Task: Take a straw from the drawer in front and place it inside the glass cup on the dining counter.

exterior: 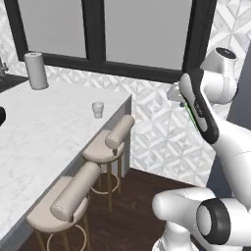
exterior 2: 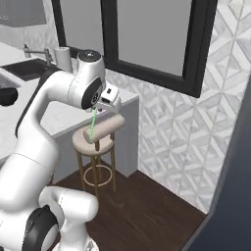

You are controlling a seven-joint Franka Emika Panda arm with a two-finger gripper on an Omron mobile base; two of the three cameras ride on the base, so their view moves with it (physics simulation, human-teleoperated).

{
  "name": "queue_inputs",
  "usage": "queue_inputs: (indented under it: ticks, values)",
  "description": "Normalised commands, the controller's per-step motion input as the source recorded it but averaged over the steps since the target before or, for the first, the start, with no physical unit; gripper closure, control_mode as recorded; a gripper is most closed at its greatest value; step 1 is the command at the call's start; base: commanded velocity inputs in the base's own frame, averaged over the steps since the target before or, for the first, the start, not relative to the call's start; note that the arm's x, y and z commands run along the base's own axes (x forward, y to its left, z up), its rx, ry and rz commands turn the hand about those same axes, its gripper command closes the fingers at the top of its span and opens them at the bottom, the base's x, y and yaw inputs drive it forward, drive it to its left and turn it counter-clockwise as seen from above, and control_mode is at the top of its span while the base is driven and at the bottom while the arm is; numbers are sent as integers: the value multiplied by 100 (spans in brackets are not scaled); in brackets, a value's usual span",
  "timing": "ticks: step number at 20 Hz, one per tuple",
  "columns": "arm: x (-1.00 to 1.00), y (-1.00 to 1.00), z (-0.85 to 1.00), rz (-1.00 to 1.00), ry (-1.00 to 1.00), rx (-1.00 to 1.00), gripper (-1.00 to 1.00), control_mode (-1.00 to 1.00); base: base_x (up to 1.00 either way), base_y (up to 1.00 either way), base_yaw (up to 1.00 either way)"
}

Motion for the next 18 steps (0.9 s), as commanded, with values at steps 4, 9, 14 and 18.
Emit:
queue_inputs:
  ticks: [4,9,14,18]
  values:
    - [0,0,0,0,0,0,100,100,38,-63,56]
    - [0,0,0,0,0,0,100,100,30,-41,70]
    - [0,0,0,0,0,0,100,100,24,-58,64]
    - [0,0,0,0,0,0,100,100,18,-81,56]
